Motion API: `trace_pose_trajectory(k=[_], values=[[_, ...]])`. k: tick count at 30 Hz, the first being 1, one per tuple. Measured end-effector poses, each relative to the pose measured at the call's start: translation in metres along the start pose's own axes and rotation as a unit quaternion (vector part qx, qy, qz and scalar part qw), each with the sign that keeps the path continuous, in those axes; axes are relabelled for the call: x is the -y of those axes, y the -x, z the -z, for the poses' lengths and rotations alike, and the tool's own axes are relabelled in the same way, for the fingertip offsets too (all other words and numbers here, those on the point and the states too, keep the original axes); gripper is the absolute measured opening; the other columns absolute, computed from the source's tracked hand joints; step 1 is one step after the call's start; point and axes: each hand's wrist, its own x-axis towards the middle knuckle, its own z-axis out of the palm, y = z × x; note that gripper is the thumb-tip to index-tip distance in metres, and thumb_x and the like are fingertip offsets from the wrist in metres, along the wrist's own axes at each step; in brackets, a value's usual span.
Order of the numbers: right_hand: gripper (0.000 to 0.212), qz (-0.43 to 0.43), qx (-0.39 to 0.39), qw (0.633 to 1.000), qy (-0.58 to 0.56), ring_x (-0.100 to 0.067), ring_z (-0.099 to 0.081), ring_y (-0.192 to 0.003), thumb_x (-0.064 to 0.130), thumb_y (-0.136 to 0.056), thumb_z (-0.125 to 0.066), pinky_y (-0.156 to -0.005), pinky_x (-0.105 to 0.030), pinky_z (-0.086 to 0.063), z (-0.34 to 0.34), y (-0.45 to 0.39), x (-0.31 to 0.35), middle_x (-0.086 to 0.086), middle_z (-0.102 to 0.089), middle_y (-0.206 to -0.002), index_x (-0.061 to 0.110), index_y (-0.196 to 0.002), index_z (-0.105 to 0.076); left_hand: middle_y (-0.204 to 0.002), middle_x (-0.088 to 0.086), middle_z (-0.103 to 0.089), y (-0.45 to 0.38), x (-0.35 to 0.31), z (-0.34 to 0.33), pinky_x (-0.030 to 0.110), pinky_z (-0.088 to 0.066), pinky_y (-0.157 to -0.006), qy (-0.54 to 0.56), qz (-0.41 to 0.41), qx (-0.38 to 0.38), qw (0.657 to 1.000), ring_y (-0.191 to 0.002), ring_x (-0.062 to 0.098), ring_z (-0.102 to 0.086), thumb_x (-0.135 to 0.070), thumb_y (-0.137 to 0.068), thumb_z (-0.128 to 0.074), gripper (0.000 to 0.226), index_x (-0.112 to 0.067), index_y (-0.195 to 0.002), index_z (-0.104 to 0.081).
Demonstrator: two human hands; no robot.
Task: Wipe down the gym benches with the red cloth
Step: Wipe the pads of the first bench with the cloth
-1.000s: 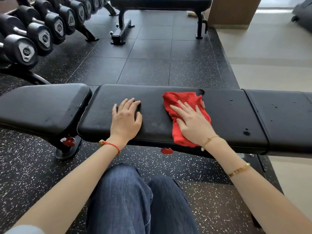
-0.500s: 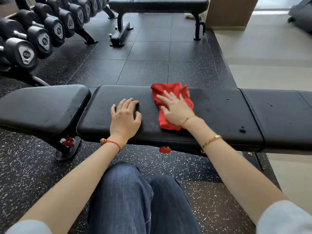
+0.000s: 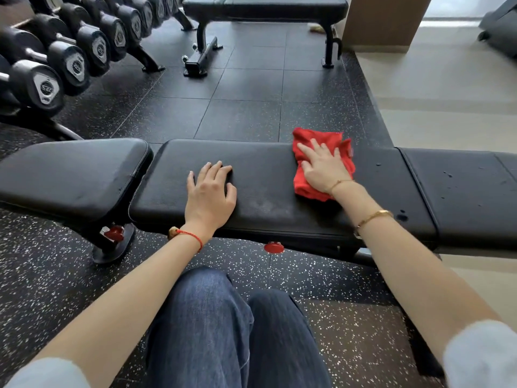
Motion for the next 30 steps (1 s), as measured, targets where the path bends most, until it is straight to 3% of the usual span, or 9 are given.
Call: trace_pose_trajectory(k=[5,9,14,19,26,30], values=[[0.054,0.120,0.000,0.993,0.019,-0.027,-0.012,-0.149,0.030,-0.099,-0.037,-0.120,-0.046,-0.001,-0.021,0.028,0.059,-0.004,-0.011,-0.162,0.030,-0.151,-0.023,-0.148,0.003,-0.048,-0.001,0.001,0.000,0.054,-0.020,-0.118,-0.001,0.006,-0.007,1.000,-0.142,0.021,-0.036,-0.025,-0.093,-0.047,0.042,-0.020,-0.135,-0.053],[0.053,0.186,-0.016,0.982,-0.002,-0.023,-0.015,-0.148,0.025,-0.098,-0.040,-0.121,-0.043,-0.004,-0.025,0.074,0.053,0.000,-0.019,-0.160,0.031,-0.149,-0.029,-0.148,0.002,-0.049,-0.001,0.004,-0.001,0.053,-0.021,-0.118,0.008,0.001,-0.011,1.000,-0.143,0.021,-0.036,-0.024,-0.093,-0.048,0.042,-0.021,-0.134,-0.054],[0.051,0.116,-0.029,0.992,-0.044,-0.020,-0.018,-0.148,0.021,-0.097,-0.043,-0.121,-0.043,-0.004,-0.012,0.069,0.004,0.002,-0.023,-0.159,0.031,-0.146,-0.036,-0.148,0.001,-0.048,0.000,0.004,-0.001,0.053,-0.021,-0.118,0.004,-0.003,-0.009,1.000,-0.143,0.020,-0.035,-0.025,-0.093,-0.048,0.043,-0.021,-0.135,-0.053],[0.052,0.015,-0.014,1.000,-0.021,-0.025,-0.012,-0.149,0.023,-0.099,-0.037,-0.121,-0.047,-0.001,-0.002,0.014,-0.005,-0.004,-0.013,-0.162,0.028,-0.150,-0.027,-0.147,0.002,-0.049,-0.001,0.001,0.000,0.054,-0.022,-0.117,-0.005,-0.001,-0.010,1.000,-0.142,0.022,-0.037,-0.026,-0.093,-0.048,0.042,-0.019,-0.135,-0.054],[0.053,0.145,0.013,0.989,-0.003,-0.027,-0.012,-0.149,0.025,-0.099,-0.038,-0.120,-0.046,-0.001,-0.022,0.031,0.072,-0.004,-0.012,-0.162,0.028,-0.151,-0.026,-0.146,0.000,-0.051,-0.003,0.001,0.002,0.052,-0.023,-0.116,-0.009,0.004,-0.012,1.000,-0.140,0.019,-0.039,-0.025,-0.092,-0.050,0.041,-0.021,-0.132,-0.056],[0.052,0.186,-0.011,0.982,-0.012,-0.023,-0.015,-0.148,0.022,-0.098,-0.040,-0.121,-0.041,-0.003,-0.023,0.078,0.056,0.001,-0.018,-0.160,0.030,-0.149,-0.030,-0.147,0.000,-0.050,-0.002,0.003,0.003,0.051,-0.022,-0.117,0.001,0.001,-0.012,1.000,-0.141,0.018,-0.038,-0.024,-0.091,-0.050,0.042,-0.022,-0.133,-0.056]])
